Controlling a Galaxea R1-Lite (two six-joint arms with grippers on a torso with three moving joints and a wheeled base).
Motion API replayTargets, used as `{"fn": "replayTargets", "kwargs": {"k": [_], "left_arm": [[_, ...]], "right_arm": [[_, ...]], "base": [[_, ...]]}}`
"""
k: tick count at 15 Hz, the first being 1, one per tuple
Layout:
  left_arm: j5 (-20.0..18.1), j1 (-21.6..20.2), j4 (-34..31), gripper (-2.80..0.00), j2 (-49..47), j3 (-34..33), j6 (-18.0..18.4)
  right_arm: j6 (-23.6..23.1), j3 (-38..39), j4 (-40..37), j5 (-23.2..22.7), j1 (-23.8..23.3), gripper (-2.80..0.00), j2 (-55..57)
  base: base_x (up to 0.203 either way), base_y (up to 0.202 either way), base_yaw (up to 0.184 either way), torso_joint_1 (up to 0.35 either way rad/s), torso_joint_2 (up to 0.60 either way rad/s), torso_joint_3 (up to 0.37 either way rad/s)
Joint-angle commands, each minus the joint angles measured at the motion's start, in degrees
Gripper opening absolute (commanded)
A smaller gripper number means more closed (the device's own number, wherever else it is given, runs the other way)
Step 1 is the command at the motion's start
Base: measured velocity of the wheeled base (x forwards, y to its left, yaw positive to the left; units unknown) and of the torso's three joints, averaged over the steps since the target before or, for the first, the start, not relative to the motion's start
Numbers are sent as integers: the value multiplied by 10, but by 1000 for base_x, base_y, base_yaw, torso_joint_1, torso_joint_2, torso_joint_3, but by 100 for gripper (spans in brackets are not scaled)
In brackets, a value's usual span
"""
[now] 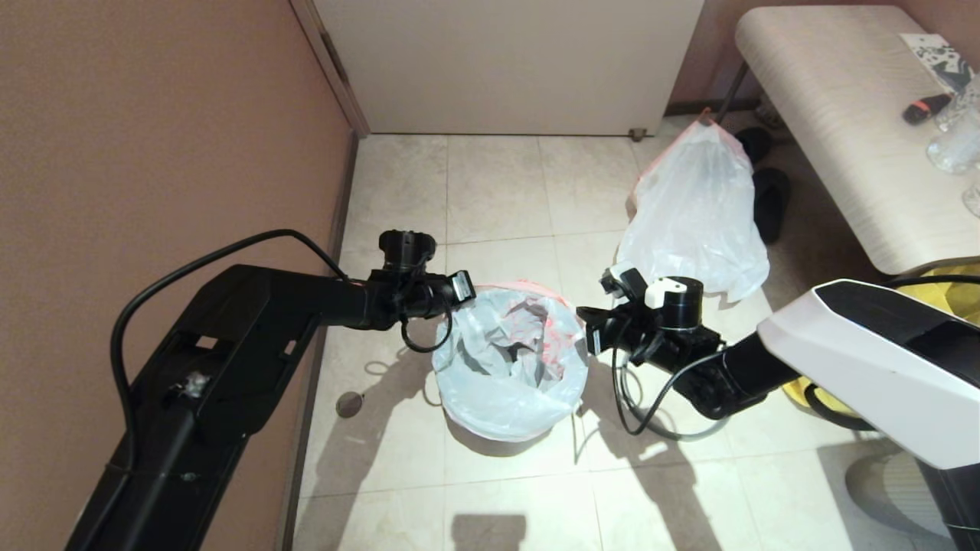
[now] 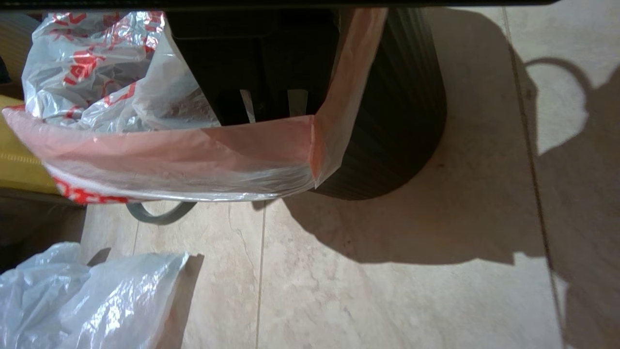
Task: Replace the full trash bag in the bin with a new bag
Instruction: Put the new garbage bag on the trash can
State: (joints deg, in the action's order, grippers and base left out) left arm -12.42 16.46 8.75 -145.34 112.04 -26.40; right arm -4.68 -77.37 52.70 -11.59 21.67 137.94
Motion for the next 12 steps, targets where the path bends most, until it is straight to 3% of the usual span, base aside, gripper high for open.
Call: {"fn": "replayTargets", "kwargs": {"k": [1, 4, 7, 12], "left_arm": [[-2, -5, -1, -280, -6, 0, -1], [-6, -6, -51, -280, -5, -1, -9], [-19, -4, -128, -280, 9, -8, -43], [-24, 18, -142, -280, 64, -79, -57]], "right_arm": [[0, -1, 3, -1, 0, -280, 2], [0, -2, 3, -1, 0, -280, 3], [0, -2, 3, -1, 0, -280, 3], [21, -2, 3, -1, 8, -280, 2]], "base": [[0, 0, 0, 0, 0, 0], [0, 0, 0, 0, 0, 0], [0, 0, 0, 0, 0, 0], [0, 0, 0, 0, 0, 0]]}}
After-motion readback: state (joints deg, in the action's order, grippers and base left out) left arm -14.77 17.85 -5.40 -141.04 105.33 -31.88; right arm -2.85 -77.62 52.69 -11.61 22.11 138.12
